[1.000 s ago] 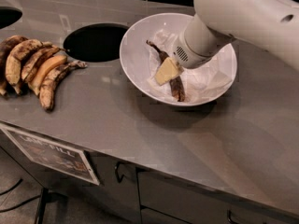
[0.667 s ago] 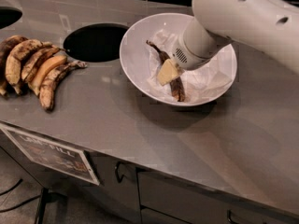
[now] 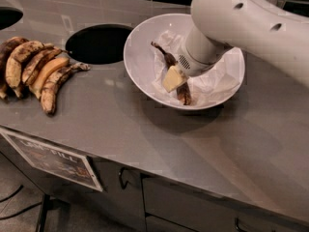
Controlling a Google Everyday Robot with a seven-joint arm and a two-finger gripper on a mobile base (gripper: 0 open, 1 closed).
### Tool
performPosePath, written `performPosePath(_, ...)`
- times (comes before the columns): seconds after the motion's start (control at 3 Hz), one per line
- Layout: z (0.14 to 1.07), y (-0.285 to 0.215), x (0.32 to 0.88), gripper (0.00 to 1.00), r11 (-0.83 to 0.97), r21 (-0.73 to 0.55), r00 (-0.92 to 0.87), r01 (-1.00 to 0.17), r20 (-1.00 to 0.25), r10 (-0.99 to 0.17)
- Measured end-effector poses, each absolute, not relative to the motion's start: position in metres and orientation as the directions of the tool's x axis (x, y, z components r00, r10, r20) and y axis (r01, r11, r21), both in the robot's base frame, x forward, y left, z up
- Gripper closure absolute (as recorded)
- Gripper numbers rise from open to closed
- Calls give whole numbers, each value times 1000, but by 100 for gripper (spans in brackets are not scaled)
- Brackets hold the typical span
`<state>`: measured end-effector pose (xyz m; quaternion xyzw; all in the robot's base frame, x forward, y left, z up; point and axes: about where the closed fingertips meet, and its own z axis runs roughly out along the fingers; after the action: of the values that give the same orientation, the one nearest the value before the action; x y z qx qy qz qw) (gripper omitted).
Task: Pick banana from white bowl
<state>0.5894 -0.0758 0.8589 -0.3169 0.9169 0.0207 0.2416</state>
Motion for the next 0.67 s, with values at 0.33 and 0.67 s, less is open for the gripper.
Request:
performPosePath(0.33, 851, -78, 591, 42, 802, -130, -695, -583, -431, -575)
performPosePath(0.67, 845, -83, 591, 42, 805, -147, -706, -574, -409, -578)
